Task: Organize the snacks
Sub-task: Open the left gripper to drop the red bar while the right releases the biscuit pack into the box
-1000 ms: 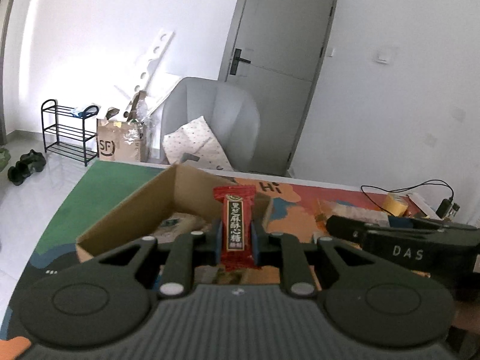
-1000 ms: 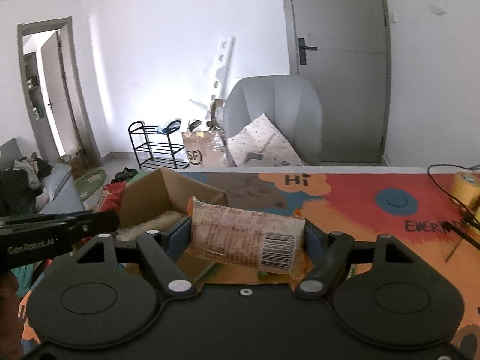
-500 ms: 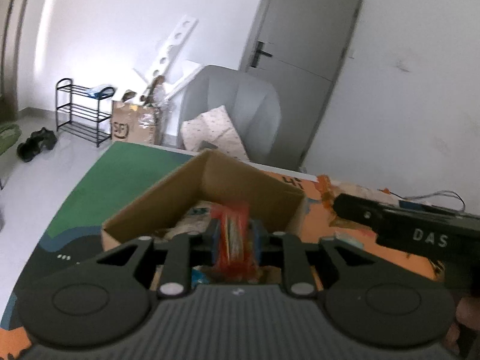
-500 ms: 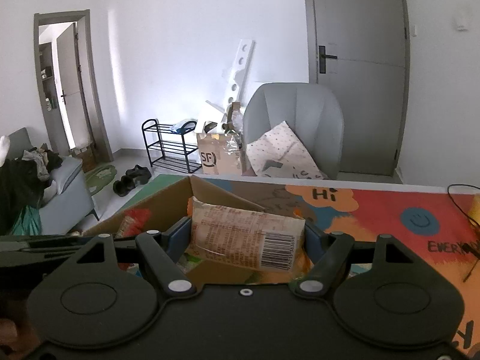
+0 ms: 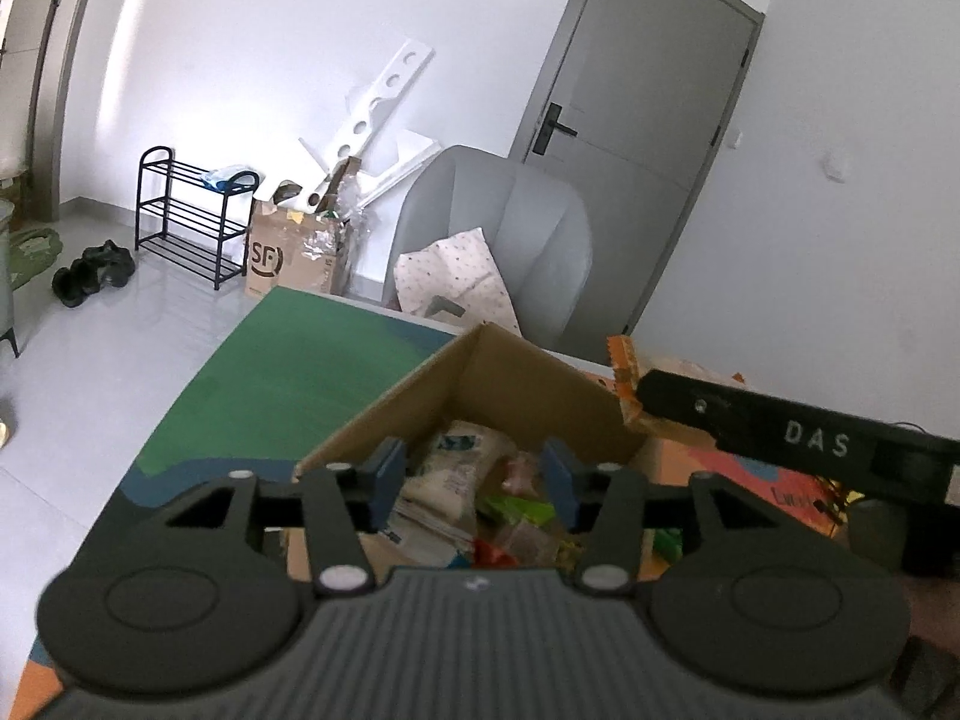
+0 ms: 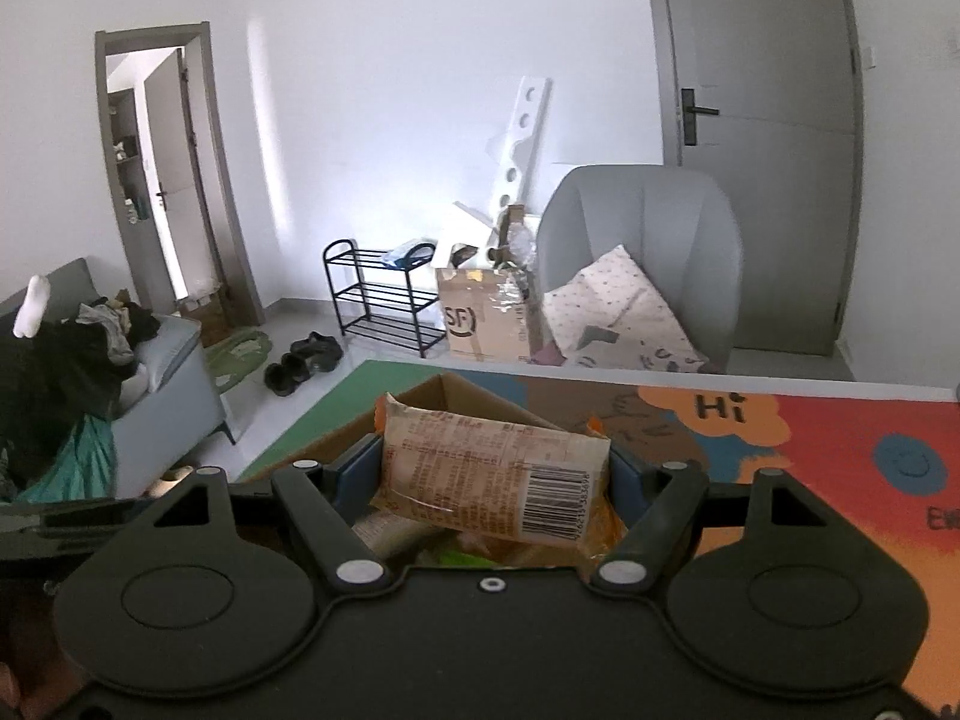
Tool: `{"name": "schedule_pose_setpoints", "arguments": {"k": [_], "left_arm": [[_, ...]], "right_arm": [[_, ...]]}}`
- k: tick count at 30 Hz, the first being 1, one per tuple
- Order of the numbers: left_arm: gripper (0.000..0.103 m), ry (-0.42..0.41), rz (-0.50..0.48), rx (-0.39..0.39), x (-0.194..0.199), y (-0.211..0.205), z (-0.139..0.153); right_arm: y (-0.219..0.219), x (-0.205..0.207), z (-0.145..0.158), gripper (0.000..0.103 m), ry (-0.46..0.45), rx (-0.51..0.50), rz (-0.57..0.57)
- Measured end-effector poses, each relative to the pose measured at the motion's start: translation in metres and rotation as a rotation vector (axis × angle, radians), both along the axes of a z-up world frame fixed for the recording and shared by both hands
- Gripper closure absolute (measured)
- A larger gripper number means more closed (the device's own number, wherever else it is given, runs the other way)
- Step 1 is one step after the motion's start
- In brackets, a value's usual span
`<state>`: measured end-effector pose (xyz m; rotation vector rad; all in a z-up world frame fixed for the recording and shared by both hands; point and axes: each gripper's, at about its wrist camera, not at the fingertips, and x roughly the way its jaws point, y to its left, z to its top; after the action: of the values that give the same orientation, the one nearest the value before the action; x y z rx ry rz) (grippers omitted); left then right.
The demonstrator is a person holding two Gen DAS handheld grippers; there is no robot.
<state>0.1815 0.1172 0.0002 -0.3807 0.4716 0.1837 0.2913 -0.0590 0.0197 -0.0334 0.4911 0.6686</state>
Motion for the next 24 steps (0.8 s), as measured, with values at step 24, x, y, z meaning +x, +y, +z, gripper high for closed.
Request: {"name": "schedule_pose_setpoints", "arguments": {"k": [24], "left_arm": [[0.016,-0.003,-0.009,0.044,0.0,-0.031,0.002]], "right_arm": [[-0.058,-0.007,-0.01,0.0,0.082,0.067,-0.097]]}}
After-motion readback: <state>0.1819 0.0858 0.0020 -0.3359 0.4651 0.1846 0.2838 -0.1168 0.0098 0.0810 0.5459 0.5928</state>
